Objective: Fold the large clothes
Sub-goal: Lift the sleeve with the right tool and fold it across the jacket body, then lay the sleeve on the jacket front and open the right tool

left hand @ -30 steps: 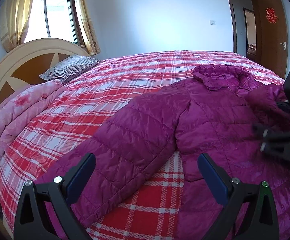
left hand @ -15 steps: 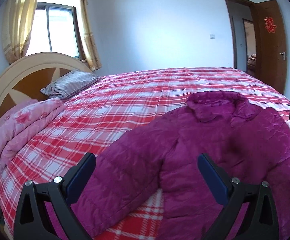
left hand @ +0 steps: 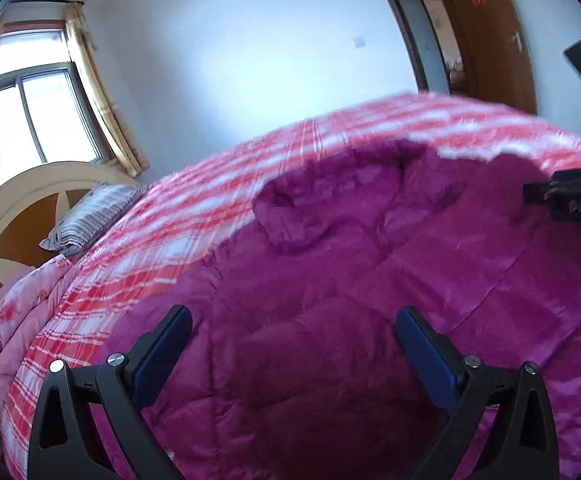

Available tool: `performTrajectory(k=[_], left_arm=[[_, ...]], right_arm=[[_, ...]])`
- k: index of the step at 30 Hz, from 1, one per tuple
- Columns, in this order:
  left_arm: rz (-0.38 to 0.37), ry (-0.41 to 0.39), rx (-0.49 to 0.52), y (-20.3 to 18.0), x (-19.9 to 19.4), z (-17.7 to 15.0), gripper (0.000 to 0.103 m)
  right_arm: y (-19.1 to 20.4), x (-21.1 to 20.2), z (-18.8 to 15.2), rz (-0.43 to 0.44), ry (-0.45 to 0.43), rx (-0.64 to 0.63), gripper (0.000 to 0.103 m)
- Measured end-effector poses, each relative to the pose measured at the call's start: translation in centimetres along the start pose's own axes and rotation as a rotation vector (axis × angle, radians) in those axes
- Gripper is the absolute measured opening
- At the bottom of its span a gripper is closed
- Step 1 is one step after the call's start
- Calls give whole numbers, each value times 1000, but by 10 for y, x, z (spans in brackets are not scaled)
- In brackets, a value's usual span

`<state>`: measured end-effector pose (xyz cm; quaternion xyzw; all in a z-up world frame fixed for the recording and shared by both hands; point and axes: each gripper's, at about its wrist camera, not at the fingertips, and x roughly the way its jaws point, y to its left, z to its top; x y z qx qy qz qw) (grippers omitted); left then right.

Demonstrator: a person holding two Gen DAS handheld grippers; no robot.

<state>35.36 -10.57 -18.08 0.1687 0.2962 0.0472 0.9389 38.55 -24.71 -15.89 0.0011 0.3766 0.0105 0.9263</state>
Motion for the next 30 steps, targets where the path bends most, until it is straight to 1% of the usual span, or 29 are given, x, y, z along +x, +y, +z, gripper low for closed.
performTrajectory(k=[1,2,4,7,11,17,29,30], left_arm=[[3,34,-7,0,9,-1,102],[-12,69,-15,0,17,-2,102],[-61,126,-16,-1,30,-4,102],[-114,180,-24,-2,42,-7,102],[-135,193,-49,-4,45,-12,102],[-152,196,-67,-4,46,-13,102],[-189,211,-105,3,51,-14,102],[-189,211,-105,3,52,-13,102]], right_arm=[[-7,5,-3,1,22,8,56],[-11,12,-6,-2,42,14,56],[-16,23,-12,6,82,22,55],[-17,32,-16,-4,109,11,55],[-14,36,-17,-24,121,-7,55],[-17,37,-18,-20,121,-1,56],[-7,35,-16,-78,140,-51,54],[-8,31,-12,-83,147,-34,54]])
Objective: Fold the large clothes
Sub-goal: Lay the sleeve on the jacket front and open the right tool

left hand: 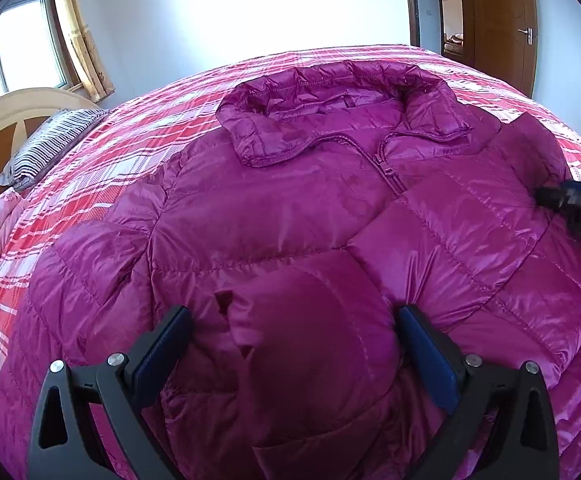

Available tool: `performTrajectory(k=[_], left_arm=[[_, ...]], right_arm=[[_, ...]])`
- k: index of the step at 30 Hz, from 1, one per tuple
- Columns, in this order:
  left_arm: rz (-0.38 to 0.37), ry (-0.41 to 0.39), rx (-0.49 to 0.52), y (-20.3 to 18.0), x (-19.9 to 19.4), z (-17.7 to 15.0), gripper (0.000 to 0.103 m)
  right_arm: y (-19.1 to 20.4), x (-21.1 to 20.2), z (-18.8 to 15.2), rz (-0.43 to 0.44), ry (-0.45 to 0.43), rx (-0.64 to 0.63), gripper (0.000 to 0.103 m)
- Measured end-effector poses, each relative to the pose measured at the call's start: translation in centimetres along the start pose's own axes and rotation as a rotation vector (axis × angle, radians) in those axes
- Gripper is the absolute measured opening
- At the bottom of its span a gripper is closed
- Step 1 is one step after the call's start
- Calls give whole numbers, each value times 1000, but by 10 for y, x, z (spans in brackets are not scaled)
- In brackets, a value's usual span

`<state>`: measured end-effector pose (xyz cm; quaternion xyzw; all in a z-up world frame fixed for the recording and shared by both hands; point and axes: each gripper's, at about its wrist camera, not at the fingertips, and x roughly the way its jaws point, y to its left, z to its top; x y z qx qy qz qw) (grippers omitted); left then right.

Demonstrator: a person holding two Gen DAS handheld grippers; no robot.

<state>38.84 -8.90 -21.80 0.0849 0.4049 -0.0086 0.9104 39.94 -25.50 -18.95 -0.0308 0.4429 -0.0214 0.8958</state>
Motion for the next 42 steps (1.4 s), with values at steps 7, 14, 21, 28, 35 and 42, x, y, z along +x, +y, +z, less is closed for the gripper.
performTrajectory(k=[7,14,21,28,35,42], left_arm=[[-13,0,-11,1,0,-1,102],[-10,0,-10,1,0,-1,102],[-12,-1,-12,1,1,-1,102],[-10,-2,-11,2,1,-1,102],[-11,-1,-11,1,1,-1,102],[-8,-2,-10,1,0,-1,102]], right_arm=[[-3,-6,32,38,-64,83,54],[-2,35,31,11,6,49,53],[1,-14,17,62,-30,102,55],[45,-47,-14,147,-58,1,57],[63,-24,-32,123,-25,-40,57],[65,-20,-36,106,-20,-49,58]])
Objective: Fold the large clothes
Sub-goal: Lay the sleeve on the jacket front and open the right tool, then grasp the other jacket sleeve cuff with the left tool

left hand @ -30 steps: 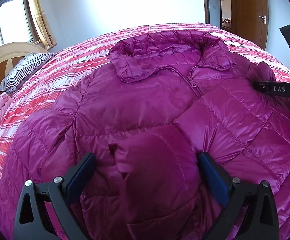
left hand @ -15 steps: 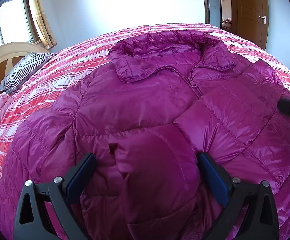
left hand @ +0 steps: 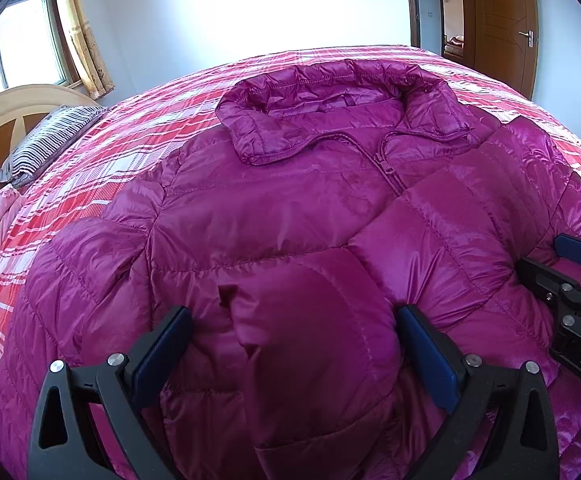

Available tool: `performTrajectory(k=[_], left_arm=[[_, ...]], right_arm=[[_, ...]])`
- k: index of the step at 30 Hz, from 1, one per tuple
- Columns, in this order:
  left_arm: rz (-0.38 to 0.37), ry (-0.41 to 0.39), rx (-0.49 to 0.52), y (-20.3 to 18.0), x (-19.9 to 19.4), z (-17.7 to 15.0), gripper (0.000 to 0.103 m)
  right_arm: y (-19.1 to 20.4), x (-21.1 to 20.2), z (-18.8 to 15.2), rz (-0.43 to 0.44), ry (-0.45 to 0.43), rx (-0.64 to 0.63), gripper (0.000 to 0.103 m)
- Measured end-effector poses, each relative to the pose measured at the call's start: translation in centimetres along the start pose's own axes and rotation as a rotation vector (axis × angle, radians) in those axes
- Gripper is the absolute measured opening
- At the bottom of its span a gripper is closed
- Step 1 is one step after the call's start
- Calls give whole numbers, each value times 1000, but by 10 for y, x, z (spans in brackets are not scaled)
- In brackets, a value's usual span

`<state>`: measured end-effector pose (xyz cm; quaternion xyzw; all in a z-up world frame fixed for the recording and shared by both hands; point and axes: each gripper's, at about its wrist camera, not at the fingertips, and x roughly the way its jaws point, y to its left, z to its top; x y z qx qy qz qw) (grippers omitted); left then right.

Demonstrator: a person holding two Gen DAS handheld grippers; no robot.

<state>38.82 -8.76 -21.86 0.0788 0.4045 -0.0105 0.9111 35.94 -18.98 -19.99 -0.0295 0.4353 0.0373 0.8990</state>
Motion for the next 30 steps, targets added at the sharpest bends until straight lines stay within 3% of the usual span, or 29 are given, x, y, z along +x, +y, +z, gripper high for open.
performTrajectory(k=[8,12,13,16,18,22,27,30], left_arm=[[13,-3,10,-2,0,0,102],[-25,7,-8,4,-3,1,102],[-52,8,-17,9,-8,1,102],[-36,-40,-28,34,-43,-7,102],[18,-108,-10,61,-77,-19,102],[167,-171,-37,136,-130,-58,102],[350,-96,-200,245,-157,-122,102],[343,-47,-306,283,-160,-157,102]], right_arm=[[1,0,-3,-9,-8,-8,59],[2,1,-3,-16,-9,-14,59],[2,1,-3,-17,-10,-14,59],[1,1,-4,-10,-13,-9,59],[1,1,-4,-9,-14,-8,59],[1,0,-5,-8,-17,-7,59],[1,0,-5,-16,-19,-13,59],[2,0,-5,-22,-20,-18,59]])
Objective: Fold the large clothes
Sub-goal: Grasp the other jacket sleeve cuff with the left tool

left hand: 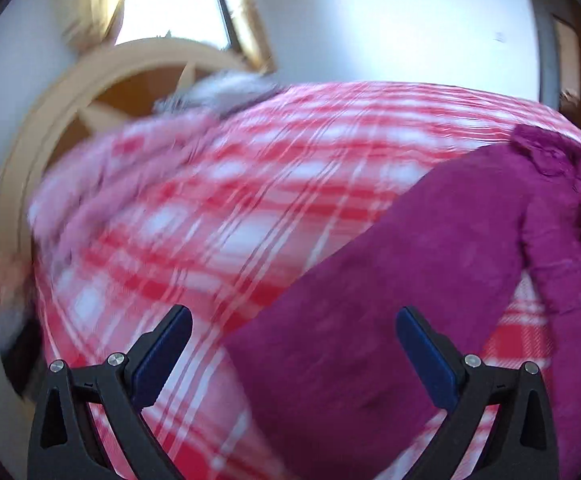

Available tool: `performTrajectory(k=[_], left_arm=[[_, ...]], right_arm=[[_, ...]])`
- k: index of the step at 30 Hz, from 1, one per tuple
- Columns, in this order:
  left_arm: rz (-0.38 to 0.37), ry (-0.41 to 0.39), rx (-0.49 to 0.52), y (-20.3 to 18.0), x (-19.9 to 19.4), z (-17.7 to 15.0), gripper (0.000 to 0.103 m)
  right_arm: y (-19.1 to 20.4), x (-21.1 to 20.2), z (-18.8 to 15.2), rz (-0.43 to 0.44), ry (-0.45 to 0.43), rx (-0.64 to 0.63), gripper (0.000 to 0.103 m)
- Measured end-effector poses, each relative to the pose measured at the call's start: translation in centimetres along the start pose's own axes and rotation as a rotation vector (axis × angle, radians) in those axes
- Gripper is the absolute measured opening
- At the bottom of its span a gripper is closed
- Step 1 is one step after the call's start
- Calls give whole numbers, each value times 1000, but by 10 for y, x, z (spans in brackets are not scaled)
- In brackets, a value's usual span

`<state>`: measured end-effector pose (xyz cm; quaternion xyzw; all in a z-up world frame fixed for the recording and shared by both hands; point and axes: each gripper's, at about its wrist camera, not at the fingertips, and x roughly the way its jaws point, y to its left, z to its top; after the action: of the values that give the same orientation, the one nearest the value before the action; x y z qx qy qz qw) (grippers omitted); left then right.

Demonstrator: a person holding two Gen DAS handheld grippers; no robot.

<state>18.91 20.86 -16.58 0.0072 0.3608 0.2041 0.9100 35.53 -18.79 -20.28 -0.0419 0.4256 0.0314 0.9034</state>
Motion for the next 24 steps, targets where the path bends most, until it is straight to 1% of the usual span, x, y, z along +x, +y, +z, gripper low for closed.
performTrajectory(k=[2,6,7,8,9,10,11,12,13,14,16,19,22,24], left_arm=[[-40,26,-48,13,5,-12,102],[-113,26,-81,2,7,-20,101],[-118,23,-79,-2,8,-20,95],[-118,22,-68,-7,8,-21,80],[-109,27,-53,-12,10,-20,70],[-99,27,-45,-16,11,-19,42],[-102,28,-42,-18,13,-18,10],[-122,41,-44,-19,15,-17,2],[-127,44,-48,-19,16,-16,1],[-125,31,-48,-19,13,-15,1],[-127,-14,-42,-18,2,-12,0],[-159,-75,-78,-10,-22,-2,0],[-192,-148,-107,0,-49,15,0],[-215,-184,-114,4,-63,25,0]], right_arm=[[0,0,0,-3,-1,-2,59],[0,0,0,-2,-2,-2,59],[0,-1,0,-1,-3,-1,59],[0,0,0,0,-3,0,60],[0,0,0,0,-3,0,60],[0,-1,0,-1,-4,-1,60],[0,-1,0,-1,-4,0,60],[-1,-1,0,1,-4,2,60],[-1,-1,0,2,-4,2,60],[-1,-1,-1,3,-5,3,60],[-1,-1,0,3,-6,4,60],[-1,-1,0,3,-6,5,61],[-1,-2,0,2,-7,5,61],[-1,-2,0,2,-8,5,61]])
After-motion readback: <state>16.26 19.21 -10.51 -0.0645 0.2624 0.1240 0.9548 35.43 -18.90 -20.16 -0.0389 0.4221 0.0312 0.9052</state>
